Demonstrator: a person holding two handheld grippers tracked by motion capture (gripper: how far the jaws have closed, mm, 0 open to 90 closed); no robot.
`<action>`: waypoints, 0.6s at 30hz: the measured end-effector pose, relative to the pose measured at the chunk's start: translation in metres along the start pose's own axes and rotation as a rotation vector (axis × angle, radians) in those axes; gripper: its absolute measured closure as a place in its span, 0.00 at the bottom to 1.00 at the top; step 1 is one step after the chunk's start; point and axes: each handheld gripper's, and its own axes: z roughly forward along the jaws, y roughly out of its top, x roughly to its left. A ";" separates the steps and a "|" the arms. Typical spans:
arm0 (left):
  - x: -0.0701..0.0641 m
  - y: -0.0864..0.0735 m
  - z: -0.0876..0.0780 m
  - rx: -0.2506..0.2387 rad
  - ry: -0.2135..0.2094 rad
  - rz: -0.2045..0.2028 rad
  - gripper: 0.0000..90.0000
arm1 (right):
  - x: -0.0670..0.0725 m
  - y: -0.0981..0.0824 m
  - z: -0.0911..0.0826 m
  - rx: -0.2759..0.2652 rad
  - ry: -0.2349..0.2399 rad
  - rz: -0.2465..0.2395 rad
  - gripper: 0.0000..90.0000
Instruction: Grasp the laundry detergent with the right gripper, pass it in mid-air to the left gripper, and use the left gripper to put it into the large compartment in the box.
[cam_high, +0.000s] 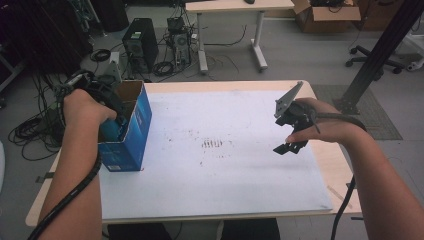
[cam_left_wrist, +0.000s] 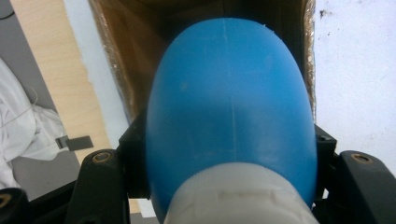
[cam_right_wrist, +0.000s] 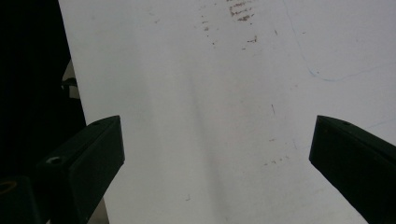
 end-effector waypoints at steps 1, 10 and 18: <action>0.000 0.000 0.001 0.002 0.000 0.002 0.43 | 0.000 0.000 0.000 0.001 -0.001 0.000 0.04; -0.001 0.000 0.018 0.021 0.002 -0.006 0.43 | 0.001 -0.005 0.001 -0.005 0.000 0.007 0.03; 0.000 0.001 0.029 0.032 -0.002 -0.009 0.43 | 0.001 -0.006 0.003 -0.009 0.003 0.007 0.04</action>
